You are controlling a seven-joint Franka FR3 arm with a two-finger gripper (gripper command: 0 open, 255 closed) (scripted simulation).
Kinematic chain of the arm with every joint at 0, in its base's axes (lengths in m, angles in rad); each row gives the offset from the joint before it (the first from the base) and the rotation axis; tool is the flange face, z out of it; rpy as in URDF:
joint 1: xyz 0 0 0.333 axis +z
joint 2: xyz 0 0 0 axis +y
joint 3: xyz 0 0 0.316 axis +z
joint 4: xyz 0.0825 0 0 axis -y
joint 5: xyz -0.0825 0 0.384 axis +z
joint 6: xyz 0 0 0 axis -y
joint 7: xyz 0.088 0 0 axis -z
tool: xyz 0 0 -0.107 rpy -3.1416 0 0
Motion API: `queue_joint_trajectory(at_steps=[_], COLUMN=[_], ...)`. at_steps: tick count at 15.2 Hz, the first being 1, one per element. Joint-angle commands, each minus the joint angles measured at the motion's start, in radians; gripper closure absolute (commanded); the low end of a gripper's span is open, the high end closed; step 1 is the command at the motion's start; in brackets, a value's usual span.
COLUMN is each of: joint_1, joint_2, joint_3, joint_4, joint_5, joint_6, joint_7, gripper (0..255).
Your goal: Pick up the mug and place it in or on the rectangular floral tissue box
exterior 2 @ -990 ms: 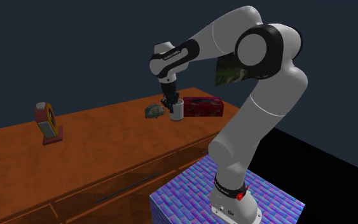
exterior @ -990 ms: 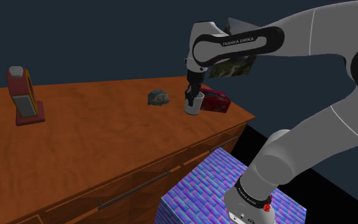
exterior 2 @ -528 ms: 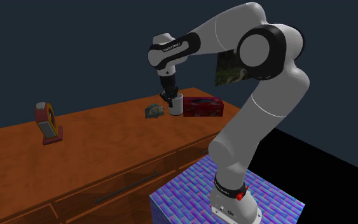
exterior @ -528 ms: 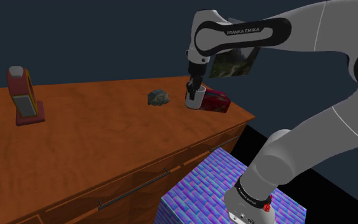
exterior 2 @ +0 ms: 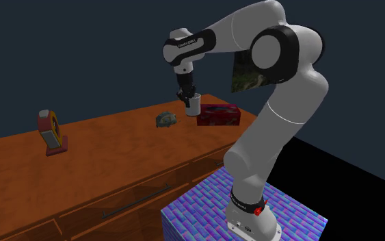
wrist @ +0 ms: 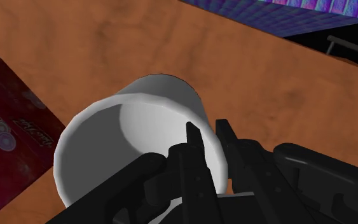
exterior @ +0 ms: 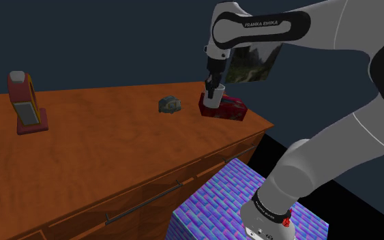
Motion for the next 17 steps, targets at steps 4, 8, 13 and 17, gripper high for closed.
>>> queue_joint_trajectory(at_steps=[4,8,13,17], joint_1=[-0.045,-0.078,-0.122,-0.163], joint_2=[0.087,0.173,0.300,0.417], joint_3=[-0.079,-0.136,-0.200,-0.243], joint_4=[0.091,0.186,0.334,0.477], joint_5=[-0.027,-0.032,-0.018,0.011], joint_6=[0.009,0.010,0.002,-0.018], joint_7=[-0.116,-0.208,-0.323,-0.417], gripper=[255,255,255,255])
